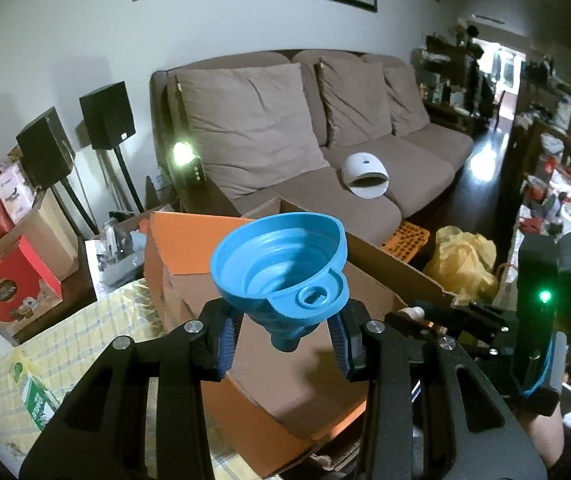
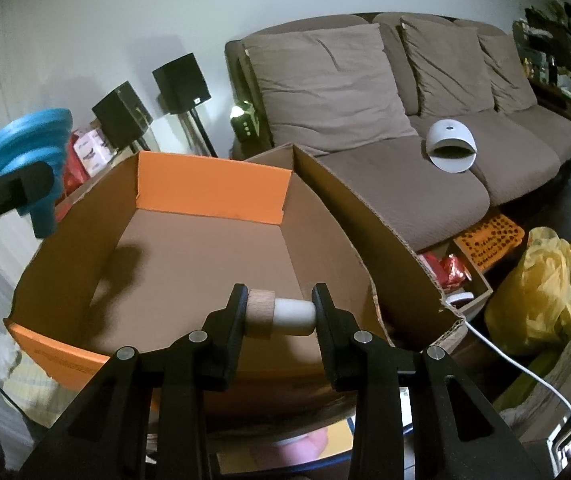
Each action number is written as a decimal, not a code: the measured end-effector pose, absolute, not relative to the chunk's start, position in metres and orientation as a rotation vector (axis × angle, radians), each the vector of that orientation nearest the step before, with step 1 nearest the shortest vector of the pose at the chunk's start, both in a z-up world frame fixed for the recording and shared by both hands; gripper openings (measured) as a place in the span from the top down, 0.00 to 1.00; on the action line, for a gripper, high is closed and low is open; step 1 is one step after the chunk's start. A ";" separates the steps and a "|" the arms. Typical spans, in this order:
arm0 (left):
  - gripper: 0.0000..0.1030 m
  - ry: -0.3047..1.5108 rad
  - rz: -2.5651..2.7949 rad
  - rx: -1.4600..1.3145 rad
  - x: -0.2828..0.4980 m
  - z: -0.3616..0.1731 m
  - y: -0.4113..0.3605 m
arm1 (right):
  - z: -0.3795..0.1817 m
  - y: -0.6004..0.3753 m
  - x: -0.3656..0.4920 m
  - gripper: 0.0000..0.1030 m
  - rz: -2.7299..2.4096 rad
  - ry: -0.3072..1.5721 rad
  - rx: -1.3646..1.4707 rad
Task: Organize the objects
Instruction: 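Hold the blue funnel and white cap steady above the box floor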
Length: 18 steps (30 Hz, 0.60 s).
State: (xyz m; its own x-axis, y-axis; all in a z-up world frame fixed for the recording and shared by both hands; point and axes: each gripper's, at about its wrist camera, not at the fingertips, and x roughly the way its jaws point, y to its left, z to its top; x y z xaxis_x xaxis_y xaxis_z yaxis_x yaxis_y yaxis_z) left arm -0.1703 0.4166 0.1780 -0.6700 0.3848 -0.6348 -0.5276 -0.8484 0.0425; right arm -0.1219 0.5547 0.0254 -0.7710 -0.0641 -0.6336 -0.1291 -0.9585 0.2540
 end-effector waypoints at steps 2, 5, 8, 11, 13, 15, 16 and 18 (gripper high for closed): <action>0.65 0.310 2.467 -0.878 -0.171 0.172 0.420 | 0.026 0.556 -0.122 0.68 2.891 0.451 -1.046; 0.65 0.328 2.473 -0.889 -0.170 0.163 0.424 | 0.027 0.556 -0.121 0.68 2.903 0.469 -1.041; 0.65 0.342 2.476 -0.891 -0.168 0.157 0.428 | 0.028 0.556 -0.121 0.68 2.927 0.515 -1.040; 0.65 0.346 2.469 -0.896 -0.166 0.155 0.430 | 0.029 0.553 -0.121 0.68 2.936 0.510 -1.041; 0.64 0.358 2.469 -0.889 -0.163 0.155 0.431 | 0.028 0.550 -0.122 0.68 2.939 0.508 -1.045; 0.64 0.366 2.472 -0.886 -0.162 0.155 0.430 | 0.027 0.548 -0.123 0.68 2.939 0.503 -1.051; 0.64 0.369 2.471 -0.888 -0.162 0.155 0.429 | 0.027 0.548 -0.123 0.68 2.939 0.500 -1.053; 0.64 0.372 2.468 -0.895 -0.162 0.154 0.429 | 0.027 0.546 -0.123 0.68 2.939 0.496 -1.056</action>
State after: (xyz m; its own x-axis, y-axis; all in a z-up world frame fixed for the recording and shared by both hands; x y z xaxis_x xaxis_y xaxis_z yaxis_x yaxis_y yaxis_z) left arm -0.1624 0.4288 0.1539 -0.6677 0.3491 -0.6575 -0.5274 -0.8452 0.0868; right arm -0.1233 0.5463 0.0269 -0.7768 -0.1239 -0.6175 -0.0857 -0.9505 0.2986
